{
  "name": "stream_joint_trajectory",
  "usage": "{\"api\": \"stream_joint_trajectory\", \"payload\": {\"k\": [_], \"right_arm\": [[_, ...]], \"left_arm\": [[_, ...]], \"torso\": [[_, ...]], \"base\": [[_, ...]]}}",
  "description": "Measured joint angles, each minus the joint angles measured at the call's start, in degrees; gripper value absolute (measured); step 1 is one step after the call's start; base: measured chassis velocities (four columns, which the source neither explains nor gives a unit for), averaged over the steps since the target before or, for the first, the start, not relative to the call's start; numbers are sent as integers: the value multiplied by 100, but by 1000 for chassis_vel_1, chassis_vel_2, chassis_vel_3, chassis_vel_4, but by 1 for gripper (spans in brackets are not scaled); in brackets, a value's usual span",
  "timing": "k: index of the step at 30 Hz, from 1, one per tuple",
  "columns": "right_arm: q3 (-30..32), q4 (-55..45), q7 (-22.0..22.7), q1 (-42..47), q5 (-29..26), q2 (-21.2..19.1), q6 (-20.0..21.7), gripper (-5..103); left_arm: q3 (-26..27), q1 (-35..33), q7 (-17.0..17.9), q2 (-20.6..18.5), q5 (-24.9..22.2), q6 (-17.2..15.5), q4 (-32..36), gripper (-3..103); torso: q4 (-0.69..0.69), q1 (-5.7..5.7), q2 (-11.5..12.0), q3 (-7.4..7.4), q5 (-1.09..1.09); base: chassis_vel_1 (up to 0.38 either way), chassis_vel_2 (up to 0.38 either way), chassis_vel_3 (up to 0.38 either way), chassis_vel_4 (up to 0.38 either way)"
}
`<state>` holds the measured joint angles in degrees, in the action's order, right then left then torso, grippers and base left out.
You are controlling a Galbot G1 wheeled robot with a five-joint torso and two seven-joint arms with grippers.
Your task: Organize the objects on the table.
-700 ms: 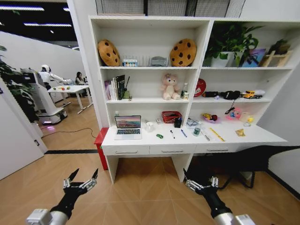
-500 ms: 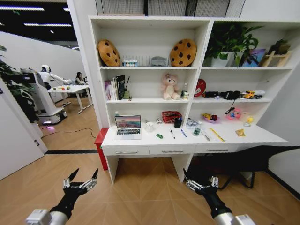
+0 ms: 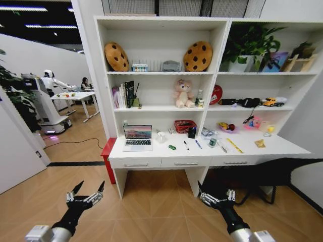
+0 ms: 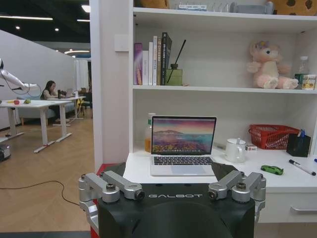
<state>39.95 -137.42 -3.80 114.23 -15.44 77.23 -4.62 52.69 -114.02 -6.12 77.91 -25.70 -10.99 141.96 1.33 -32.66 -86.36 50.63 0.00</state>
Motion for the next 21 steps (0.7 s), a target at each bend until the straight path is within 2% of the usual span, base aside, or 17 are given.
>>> {"api": "stream_joint_trajectory", "payload": {"k": [10, 21], "right_arm": [[-3, 16, -10, 0, -7, 0, -42, 100], [6, 19, -44, 20, -6, 11, -112, 100]], "left_arm": [[-4, -3, 0, 10, 0, 0, 7, 98], [-21, 0, 1, 21, 0, -1, 12, 98]], "torso": [[-1, 1, 0, 0, 0], [0, 1, -1, -1, 0]], "base": [[0, 0, 0, 0], [-70, 70, 72, -82]]}}
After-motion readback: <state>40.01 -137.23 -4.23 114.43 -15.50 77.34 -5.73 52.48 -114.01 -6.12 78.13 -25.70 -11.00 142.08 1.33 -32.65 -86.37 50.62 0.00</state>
